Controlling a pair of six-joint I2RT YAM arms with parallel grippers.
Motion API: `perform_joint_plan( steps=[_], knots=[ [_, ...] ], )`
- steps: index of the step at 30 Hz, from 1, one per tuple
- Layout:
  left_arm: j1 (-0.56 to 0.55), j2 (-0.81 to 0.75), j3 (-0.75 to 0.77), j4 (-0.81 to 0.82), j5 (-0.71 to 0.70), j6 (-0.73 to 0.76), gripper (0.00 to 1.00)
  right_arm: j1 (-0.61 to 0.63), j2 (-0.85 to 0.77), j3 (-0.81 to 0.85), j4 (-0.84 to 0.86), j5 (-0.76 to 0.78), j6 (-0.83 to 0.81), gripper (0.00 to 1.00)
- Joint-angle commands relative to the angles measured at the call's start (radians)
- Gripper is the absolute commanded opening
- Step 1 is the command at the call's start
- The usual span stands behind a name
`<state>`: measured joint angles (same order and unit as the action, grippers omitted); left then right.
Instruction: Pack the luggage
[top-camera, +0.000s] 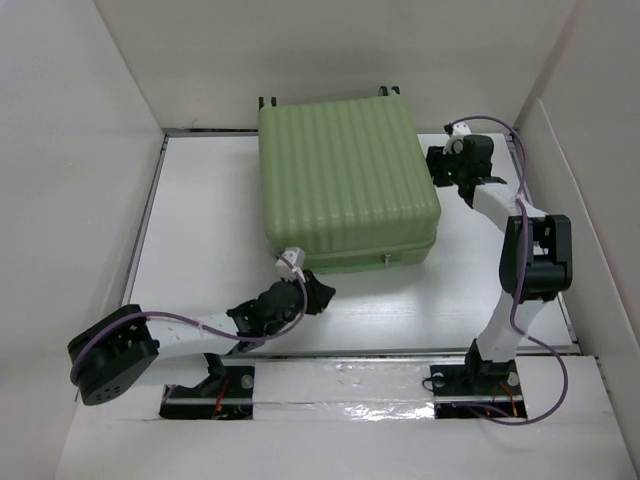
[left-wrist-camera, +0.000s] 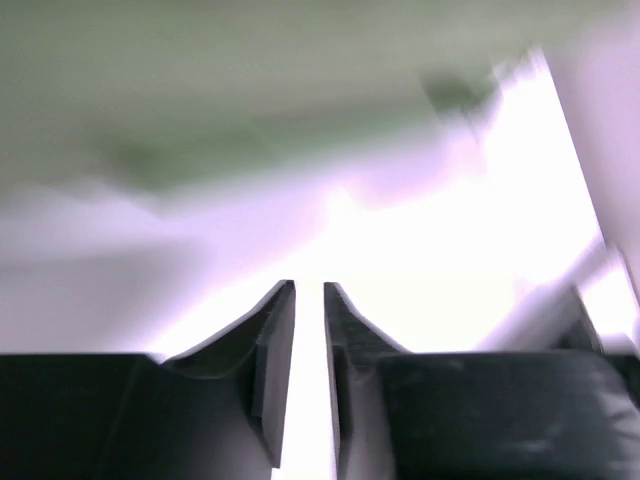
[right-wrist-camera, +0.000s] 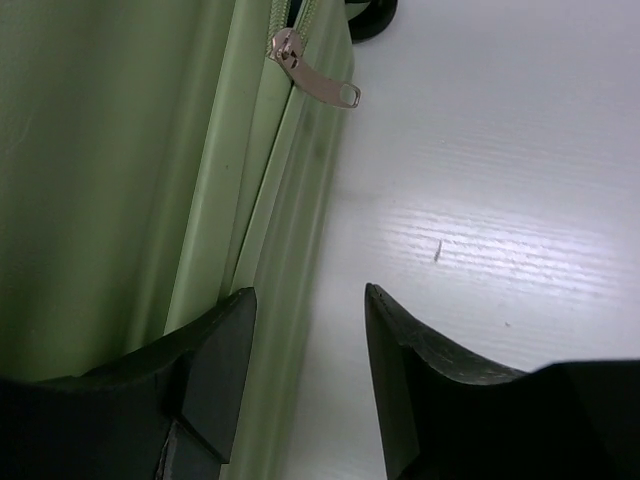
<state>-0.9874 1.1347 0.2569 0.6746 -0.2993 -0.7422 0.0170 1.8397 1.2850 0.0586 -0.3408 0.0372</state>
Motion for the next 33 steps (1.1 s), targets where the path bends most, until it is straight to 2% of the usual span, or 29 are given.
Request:
perform_joint_plan(
  steps=[1,4,8,11,13,15,16,18,19,20,21,23,25,26,28,29,31,32,33],
  knots=[
    [-0.102,0.045,0.030,0.013,0.098,-0.065,0.00,0.133,0.016,0.074,0.041,-0.309,0.049,0.57],
    [-0.111,0.074,0.056,0.040,0.092,-0.059,0.00,0.142,0.046,0.156,-0.011,-0.340,0.038,0.61],
    [-0.131,0.120,0.114,0.059,0.097,-0.036,0.00,0.130,0.017,0.194,-0.137,-0.255,-0.025,0.70],
    [-0.131,0.128,0.139,0.060,0.091,-0.025,0.00,0.059,-0.094,0.076,-0.097,-0.199,0.022,0.77],
    [-0.131,0.105,0.136,0.030,0.065,-0.028,0.00,0.015,-0.227,-0.010,-0.016,-0.169,0.058,0.78],
    [-0.131,0.028,0.114,-0.007,0.011,-0.032,0.00,-0.032,-0.328,-0.138,0.039,-0.149,0.087,0.79],
    [-0.131,-0.008,0.105,-0.048,-0.009,-0.034,0.00,-0.032,-0.432,-0.177,0.046,-0.114,0.090,0.78],
    [-0.108,-0.128,0.076,-0.098,-0.053,-0.036,0.00,-0.042,-0.547,-0.260,0.078,-0.067,0.090,0.66],
    [-0.096,-0.169,0.068,-0.151,-0.060,-0.037,0.00,-0.014,-0.670,-0.359,0.093,-0.047,0.092,0.58],
    [-0.062,-0.246,0.059,-0.183,-0.066,-0.036,0.00,0.009,-0.732,-0.409,0.108,-0.008,0.092,0.33],
    [-0.044,-0.280,0.059,-0.257,-0.067,-0.034,0.00,0.038,-0.794,-0.456,0.119,0.020,0.093,0.22],
    [-0.001,-0.352,0.055,-0.341,-0.072,-0.039,0.00,0.199,-0.979,-0.610,0.151,0.106,0.076,0.10],
    [0.082,-0.473,0.050,-0.456,-0.078,-0.043,0.03,0.326,-1.078,-0.688,0.135,0.195,0.079,0.07],
    [0.111,-0.513,0.044,-0.484,-0.078,-0.043,0.05,0.454,-1.144,-0.751,0.130,0.276,0.082,0.07],
    [0.194,-0.645,0.045,-0.547,-0.075,-0.036,0.08,0.575,-1.178,-0.792,0.086,0.388,0.095,0.11],
    [0.214,-0.682,0.056,-0.566,-0.074,-0.034,0.09,0.686,-1.188,-0.821,0.077,0.490,0.107,0.21],
    [0.254,-0.774,0.077,-0.622,-0.116,-0.045,0.11,0.782,-1.179,-0.835,0.055,0.595,0.119,0.36],
    [0.254,-0.811,0.102,-0.642,-0.182,-0.051,0.12,0.823,-1.166,-0.837,0.047,0.682,0.131,0.48],
    [0.254,-0.820,0.114,-0.662,-0.217,-0.058,0.15,0.893,-1.128,-0.837,0.052,0.722,0.130,0.53]
  ],
)
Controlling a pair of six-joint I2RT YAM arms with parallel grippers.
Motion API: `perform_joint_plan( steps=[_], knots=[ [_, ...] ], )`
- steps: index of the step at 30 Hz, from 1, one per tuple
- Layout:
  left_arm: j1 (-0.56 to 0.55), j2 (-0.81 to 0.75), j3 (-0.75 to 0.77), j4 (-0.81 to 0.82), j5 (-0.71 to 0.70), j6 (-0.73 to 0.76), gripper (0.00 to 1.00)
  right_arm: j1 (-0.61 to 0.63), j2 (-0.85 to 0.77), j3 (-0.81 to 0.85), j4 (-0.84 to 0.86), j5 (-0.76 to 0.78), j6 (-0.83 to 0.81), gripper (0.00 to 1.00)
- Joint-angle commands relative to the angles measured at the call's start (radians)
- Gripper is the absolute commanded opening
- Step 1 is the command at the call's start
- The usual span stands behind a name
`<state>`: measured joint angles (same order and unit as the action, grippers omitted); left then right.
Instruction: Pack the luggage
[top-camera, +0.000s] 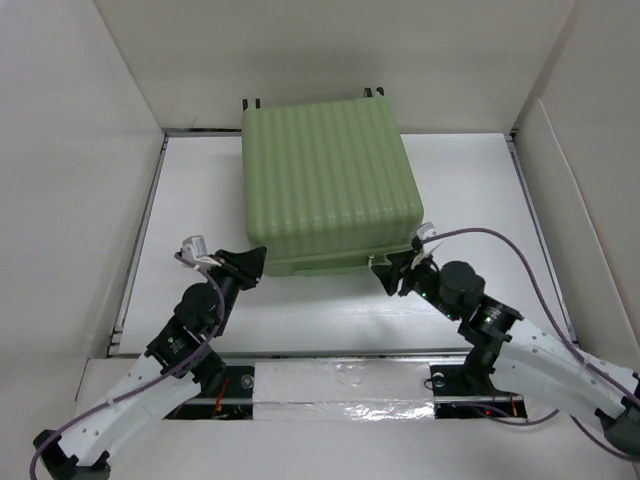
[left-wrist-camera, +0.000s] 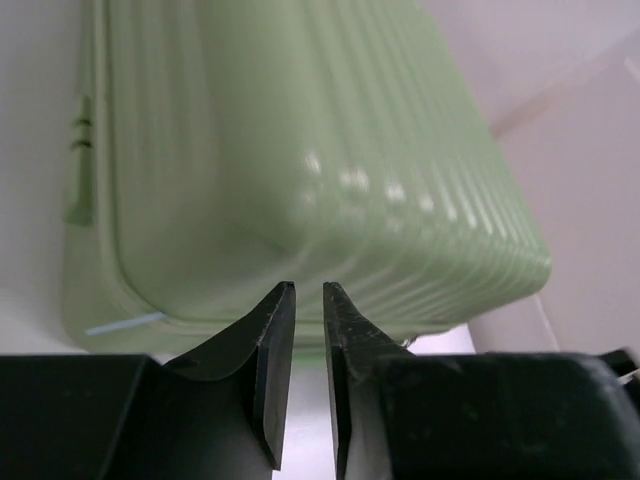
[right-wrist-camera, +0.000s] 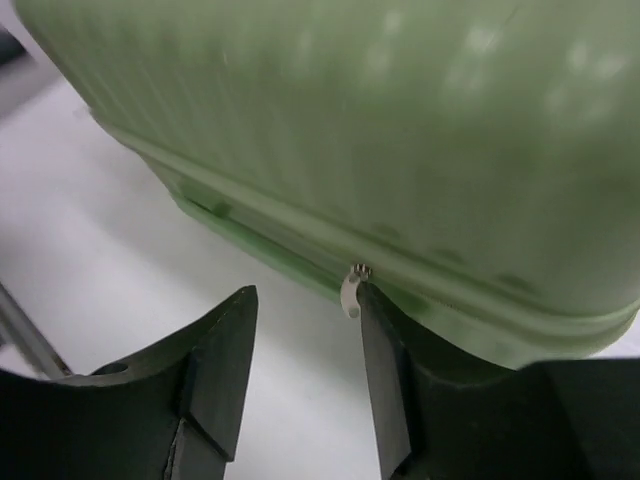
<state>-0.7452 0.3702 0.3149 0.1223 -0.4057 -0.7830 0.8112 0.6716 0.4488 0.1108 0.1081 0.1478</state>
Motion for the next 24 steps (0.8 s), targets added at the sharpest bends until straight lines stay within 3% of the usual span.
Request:
perform_joint_plan(
  steps=[1,7,14,18,20,22,23,24],
  knots=[
    [0.012,-0.065,0.068,-0.121,-0.143,-0.027,0.16,0.126,0.069,0.004,0.004,0.310,0.022,0.57],
    [0.023,-0.010,0.102,-0.072,-0.255,-0.050,0.23,0.186,0.313,0.096,-0.008,0.505,0.058,0.59],
    [0.079,0.134,0.142,-0.013,-0.255,-0.065,0.24,0.154,0.460,0.125,0.094,0.487,0.099,0.58],
    [0.285,0.191,0.121,0.068,-0.013,-0.076,0.24,0.154,0.508,0.129,0.190,0.481,0.096,0.58],
    [0.452,0.229,0.112,0.111,0.100,-0.087,0.24,0.154,0.519,0.137,0.194,0.505,0.114,0.56],
    [0.573,0.304,0.093,0.204,0.269,-0.137,0.23,0.154,0.528,0.133,0.223,0.522,0.124,0.54],
    [0.696,0.332,0.063,0.258,0.344,-0.153,0.23,0.145,0.531,0.128,0.240,0.525,0.127,0.53],
    [0.754,0.398,0.049,0.316,0.495,-0.172,0.21,0.144,0.534,0.125,0.268,0.524,0.127,0.52]
  ],
)
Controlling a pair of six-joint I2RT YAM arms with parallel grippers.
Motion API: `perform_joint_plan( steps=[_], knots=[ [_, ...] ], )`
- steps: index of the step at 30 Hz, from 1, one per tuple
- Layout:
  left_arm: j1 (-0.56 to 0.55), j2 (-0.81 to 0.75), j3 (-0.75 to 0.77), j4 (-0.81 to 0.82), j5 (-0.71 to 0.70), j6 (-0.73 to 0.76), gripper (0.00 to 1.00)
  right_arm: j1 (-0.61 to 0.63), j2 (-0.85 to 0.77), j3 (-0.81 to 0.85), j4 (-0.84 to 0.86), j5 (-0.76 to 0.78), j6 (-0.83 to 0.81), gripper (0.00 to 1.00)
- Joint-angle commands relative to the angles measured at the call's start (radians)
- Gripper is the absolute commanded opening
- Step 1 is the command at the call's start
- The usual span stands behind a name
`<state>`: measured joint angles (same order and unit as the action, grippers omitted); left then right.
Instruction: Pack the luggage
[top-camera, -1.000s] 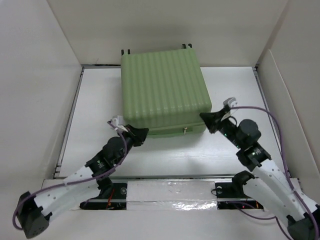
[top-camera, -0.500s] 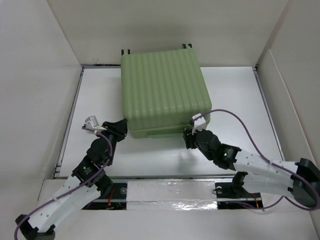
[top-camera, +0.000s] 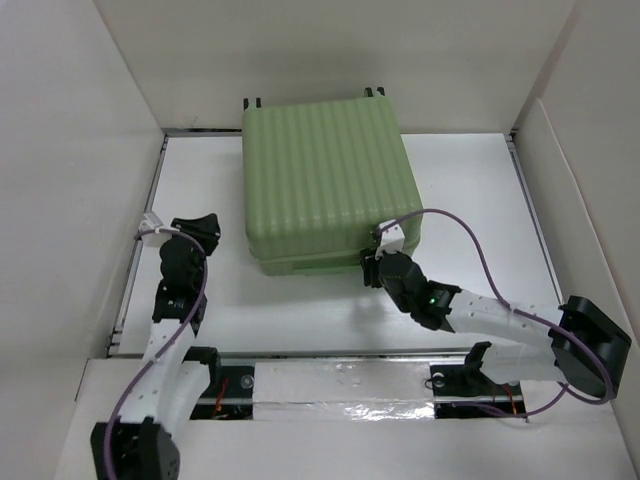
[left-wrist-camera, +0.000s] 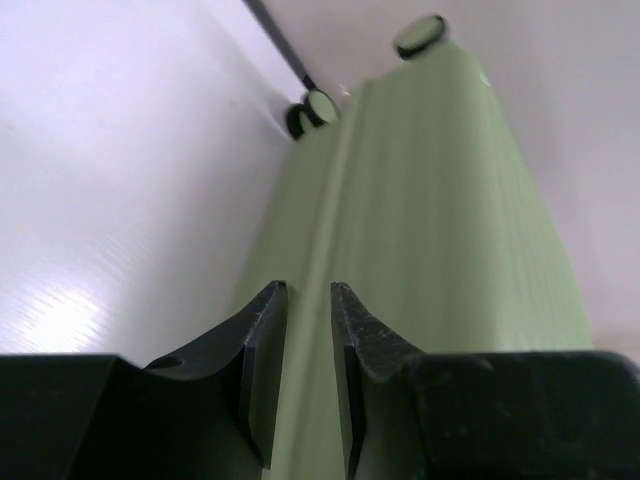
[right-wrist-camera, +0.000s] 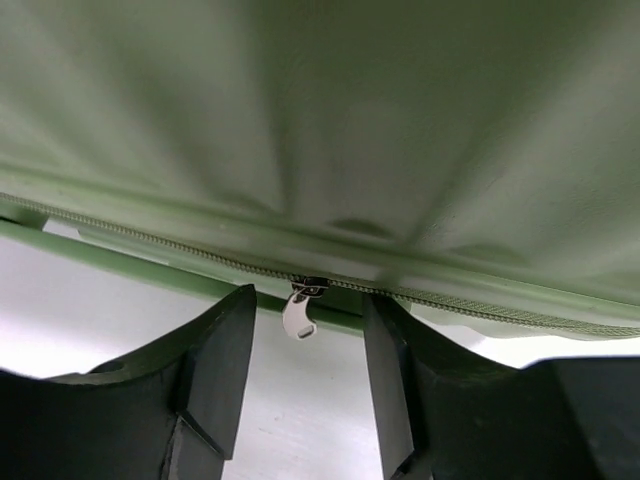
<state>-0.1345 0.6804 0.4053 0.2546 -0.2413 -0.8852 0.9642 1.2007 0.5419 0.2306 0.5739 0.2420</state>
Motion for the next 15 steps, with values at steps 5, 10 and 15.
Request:
perform_joint_plan(
  steps=[5,10,15],
  knots=[
    [0.141,0.225,-0.016,0.282,0.435,-0.039,0.20,-0.018,0.042,0.040,0.154,0.115,0.063,0.35],
    [-0.012,0.248,-0.046,0.310,0.401,0.005,0.20,-0.045,-0.018,0.000,0.184,0.130,0.053,0.02],
    [-0.197,0.245,-0.068,0.308,0.318,0.008,0.20,-0.055,-0.134,-0.026,0.119,0.054,-0.019,0.00]
  ],
)
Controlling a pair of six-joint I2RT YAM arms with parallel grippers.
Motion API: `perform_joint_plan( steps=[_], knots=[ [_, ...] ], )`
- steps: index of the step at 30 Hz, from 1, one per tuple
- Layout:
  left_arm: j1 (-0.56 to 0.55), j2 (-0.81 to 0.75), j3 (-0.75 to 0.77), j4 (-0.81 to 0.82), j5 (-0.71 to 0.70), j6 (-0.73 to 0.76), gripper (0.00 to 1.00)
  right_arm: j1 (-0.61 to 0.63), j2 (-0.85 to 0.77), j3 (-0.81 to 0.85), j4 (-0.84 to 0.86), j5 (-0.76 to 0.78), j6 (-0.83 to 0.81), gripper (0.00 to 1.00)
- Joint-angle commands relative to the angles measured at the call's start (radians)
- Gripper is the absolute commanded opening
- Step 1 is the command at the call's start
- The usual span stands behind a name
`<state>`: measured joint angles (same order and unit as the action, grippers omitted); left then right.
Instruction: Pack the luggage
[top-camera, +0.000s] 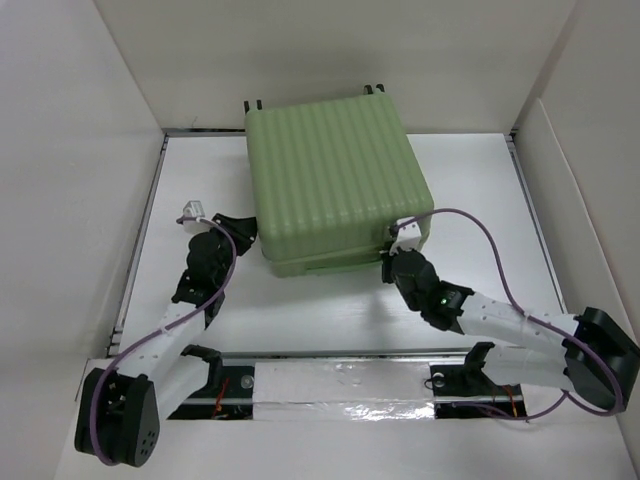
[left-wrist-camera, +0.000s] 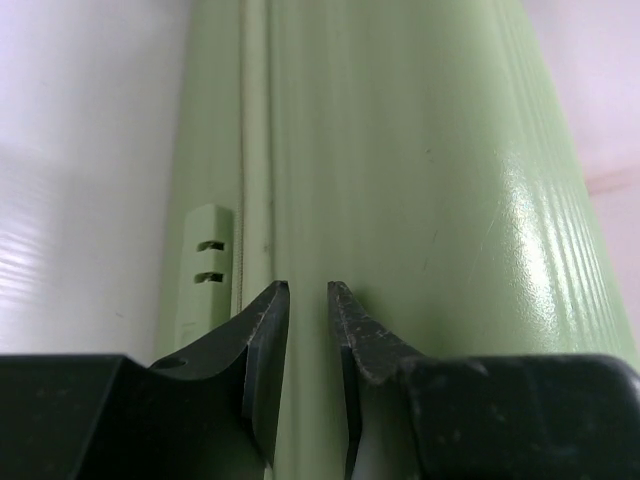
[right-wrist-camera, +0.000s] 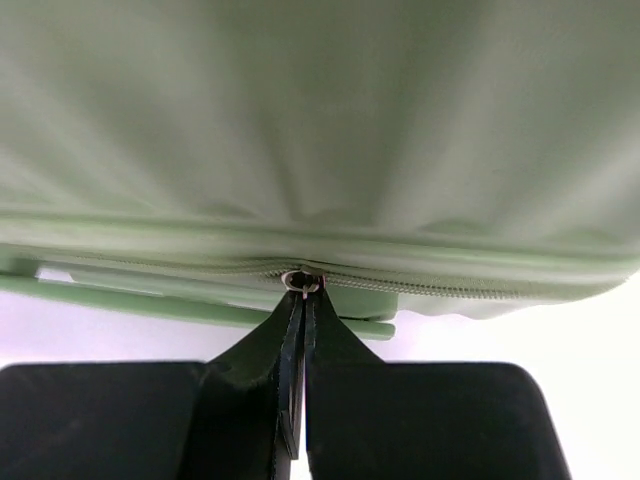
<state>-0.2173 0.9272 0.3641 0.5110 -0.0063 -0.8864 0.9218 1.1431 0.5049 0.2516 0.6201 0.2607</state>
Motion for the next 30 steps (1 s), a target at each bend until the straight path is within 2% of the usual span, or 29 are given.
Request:
perform_joint_plan(
  steps=[1,6,9,11,12,13,14,15,20,23,27,30],
  knots=[
    [-0.140,-0.001,-0.036,0.066,0.072,-0.009,0.20,-0.012,-0.088,0.011,0.069,-0.017,-0.041,0.00],
    [-0.341,0.025,-0.077,0.184,-0.027,-0.098,0.20,0.055,-0.059,0.018,0.093,-0.241,-0.072,0.00],
    [-0.418,0.061,-0.008,0.189,-0.072,-0.092,0.20,0.191,0.053,0.101,0.124,-0.342,-0.095,0.00],
    [-0.427,0.074,0.034,0.176,-0.069,-0.085,0.21,0.309,0.149,0.214,0.089,-0.367,-0.116,0.00],
    [-0.427,0.081,0.048,0.190,-0.051,-0.051,0.20,0.348,0.170,0.249,0.066,-0.321,-0.120,0.00],
    [-0.427,0.078,0.076,0.093,-0.072,-0.051,0.20,0.370,0.175,0.277,0.010,-0.316,-0.136,0.00],
    [-0.427,0.073,0.079,0.099,-0.080,-0.054,0.20,0.396,0.175,0.299,0.011,-0.335,-0.146,0.00],
    [-0.427,0.055,0.055,0.125,-0.055,-0.048,0.20,0.396,0.169,0.302,0.018,-0.405,-0.153,0.00],
    [-0.418,0.054,0.088,0.061,-0.080,0.017,0.23,0.405,0.147,0.305,0.069,-0.531,-0.140,0.00],
    [-0.444,0.139,0.081,0.138,-0.072,0.029,0.25,0.439,0.196,0.340,0.127,-0.537,-0.112,0.00],
    [-0.481,0.303,0.076,0.239,-0.113,0.020,0.25,0.503,0.268,0.394,0.285,-0.477,-0.043,0.00],
    [-0.545,0.361,0.090,0.307,-0.171,-0.008,0.25,0.535,0.343,0.454,0.377,-0.383,-0.038,0.00]
  ],
)
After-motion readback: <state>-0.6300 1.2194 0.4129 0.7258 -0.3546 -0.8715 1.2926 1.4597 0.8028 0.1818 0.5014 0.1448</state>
